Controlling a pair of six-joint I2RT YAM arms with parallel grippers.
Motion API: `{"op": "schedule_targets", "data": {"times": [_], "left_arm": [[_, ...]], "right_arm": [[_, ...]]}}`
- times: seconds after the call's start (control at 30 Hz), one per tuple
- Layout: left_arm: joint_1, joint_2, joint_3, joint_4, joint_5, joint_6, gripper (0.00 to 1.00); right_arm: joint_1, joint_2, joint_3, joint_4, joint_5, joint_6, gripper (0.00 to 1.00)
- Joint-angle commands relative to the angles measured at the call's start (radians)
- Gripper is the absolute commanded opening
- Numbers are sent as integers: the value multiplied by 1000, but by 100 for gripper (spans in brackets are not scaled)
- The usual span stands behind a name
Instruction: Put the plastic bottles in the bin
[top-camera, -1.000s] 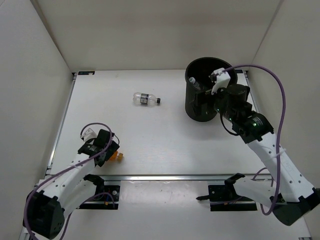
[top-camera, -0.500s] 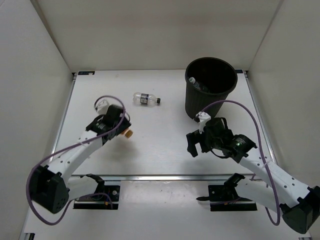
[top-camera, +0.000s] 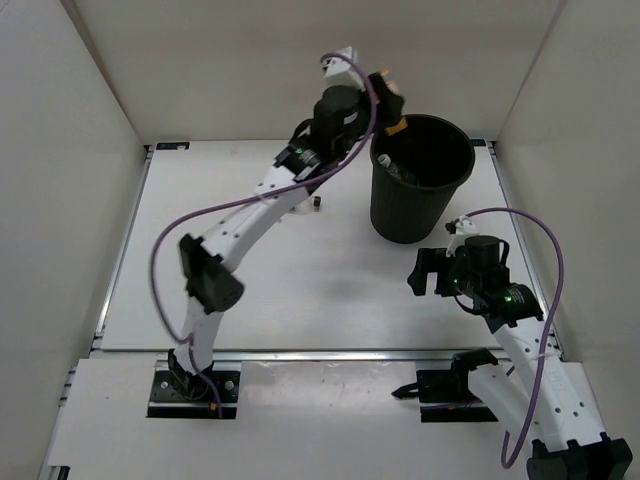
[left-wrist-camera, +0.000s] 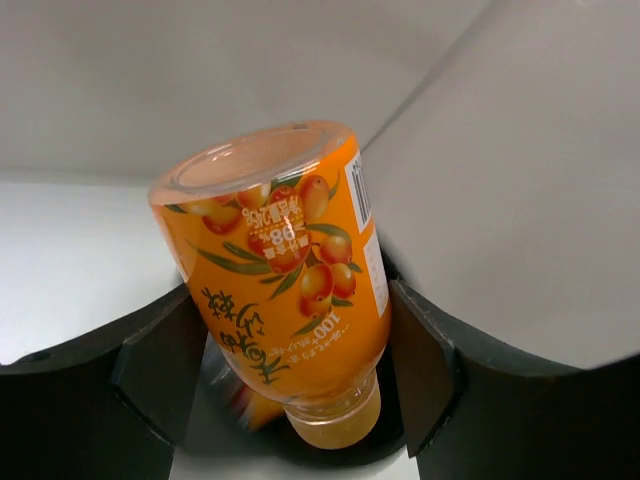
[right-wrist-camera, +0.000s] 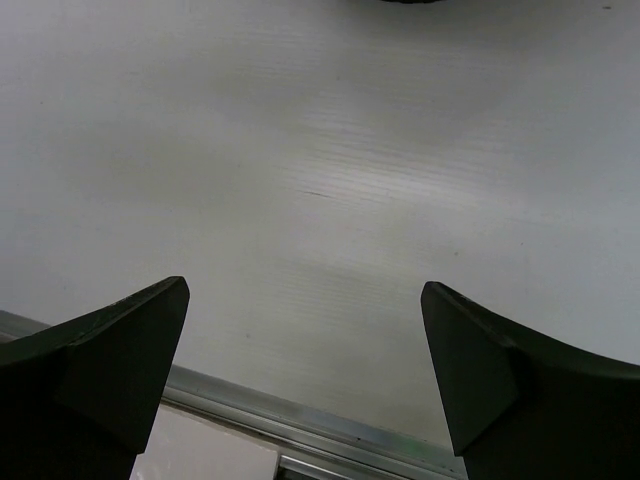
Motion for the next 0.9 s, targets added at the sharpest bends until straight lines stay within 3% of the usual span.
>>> {"op": "schedule_targets", "data": {"times": [0.0, 0.03, 0.1, 0.13, 0.17, 0.23, 0.27, 0.37, 0.53, 0.7, 0.8, 0.87], "left_arm": [[-48, 293, 463, -34, 102, 74, 52], [-50, 379, 576, -47, 97, 60, 52], [-38, 395, 559, -10, 117, 10, 54], [-32, 351, 432, 52, 160, -14, 61], [-25, 307, 314, 126, 179, -38, 77], [-24, 286, 284, 168, 177, -16, 87], [-42, 297, 316, 122, 177, 1, 99], [-62, 354, 530, 39, 134, 84, 98], [-39, 135, 286, 125, 114, 95, 99], [-6, 9, 220, -103, 74, 130, 99], [30, -160, -35, -198, 4, 135, 98], [86, -364, -370, -211, -100, 83, 99]], "right_arm": [[34, 31, 35, 3, 32, -25, 99], [58, 39, 49, 1, 57, -11, 99], [103, 42, 46, 0, 94, 1, 99], [110, 37, 43, 7, 95, 6, 99], [120, 33, 47, 16, 103, 9, 99], [120, 28, 49, 23, 81, 3, 99], [106, 27, 52, 12, 69, 9, 99], [74, 31, 56, 24, 28, 11, 99], [89, 33, 76, 29, 8, 2, 99], [257, 72, 114, 9, 46, -73, 99], [499, 137, 179, 50, 141, -104, 99], [670, 227, 226, 108, 221, -142, 100]]}}
